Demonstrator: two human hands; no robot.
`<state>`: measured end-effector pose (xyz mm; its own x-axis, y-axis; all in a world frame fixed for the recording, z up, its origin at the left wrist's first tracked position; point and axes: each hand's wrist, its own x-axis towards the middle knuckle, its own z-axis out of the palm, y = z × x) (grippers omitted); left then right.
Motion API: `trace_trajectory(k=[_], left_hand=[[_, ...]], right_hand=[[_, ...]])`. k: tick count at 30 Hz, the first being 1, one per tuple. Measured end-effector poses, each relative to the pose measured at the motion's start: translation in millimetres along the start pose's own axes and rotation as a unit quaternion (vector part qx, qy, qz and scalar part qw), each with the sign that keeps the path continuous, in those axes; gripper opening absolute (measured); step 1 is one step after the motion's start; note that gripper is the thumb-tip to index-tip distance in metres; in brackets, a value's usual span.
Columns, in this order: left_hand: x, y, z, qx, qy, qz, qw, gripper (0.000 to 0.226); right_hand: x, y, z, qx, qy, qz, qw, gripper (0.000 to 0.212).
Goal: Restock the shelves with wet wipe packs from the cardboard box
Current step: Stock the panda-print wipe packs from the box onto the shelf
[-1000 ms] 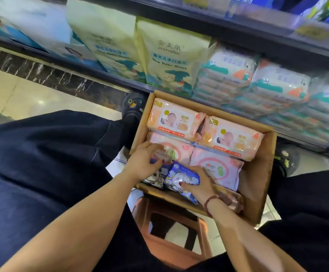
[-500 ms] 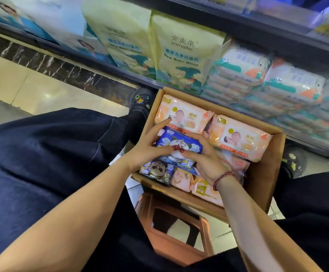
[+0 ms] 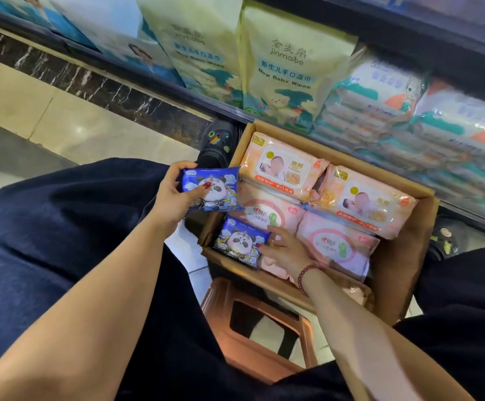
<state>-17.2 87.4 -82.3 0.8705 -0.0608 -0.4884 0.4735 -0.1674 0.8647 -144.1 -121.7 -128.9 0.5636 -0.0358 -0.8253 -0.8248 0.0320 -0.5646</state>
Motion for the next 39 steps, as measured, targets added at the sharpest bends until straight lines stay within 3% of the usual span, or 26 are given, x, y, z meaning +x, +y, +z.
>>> trace_trajectory(k=[2,6,8,15,23,29,34,39], left_hand=[[0.8,-2.1,0.4,0.008,0.003,-0.006,1.000,0.038],[0.1,-4.6,-0.2,0.025,0.004,-0.011,1.000,0.039],[-0.2,-5.2,-1.4,0.028,0.011,-0.014,0.999,0.039],[-5.0,-1.9,-2.0,0.034,0.020,-0.014,0.999,0.038],[-25.9,37.3,9.8,-0.015,0.015,0.051,0.998,0.037],[-54.7,98.9,34.4,-0.057,-0.023,0.139,0.988,0.037],[-80.3,180.2,57.0,-0.027,-0.092,0.234,0.967,0.037],[-116.0,263.4,82.0,-0.018,-0.155,0.347,0.925,0.034]], right_hand=[[6.1,8.0,9.8,-0.008,-0.029,0.001,1.000,0.062],[21.6,23.0,30.4,-0.149,-0.006,-0.027,0.988,0.085],[20.6,22.7,38.3,-0.176,0.004,-0.044,0.983,0.086],[16.9,9.4,42.3,-0.088,-0.010,-0.056,0.994,0.065],[-12.0,-17.8,14.7,0.057,0.051,-0.115,0.990,0.058],[-72.7,-69.3,-38.2,0.142,0.103,-0.265,0.948,0.052],[-146.5,-114.4,-93.2,0.128,0.158,-0.379,0.903,0.056],[-232.4,-151.9,-142.3,0.098,0.226,-0.474,0.845,0.056]])
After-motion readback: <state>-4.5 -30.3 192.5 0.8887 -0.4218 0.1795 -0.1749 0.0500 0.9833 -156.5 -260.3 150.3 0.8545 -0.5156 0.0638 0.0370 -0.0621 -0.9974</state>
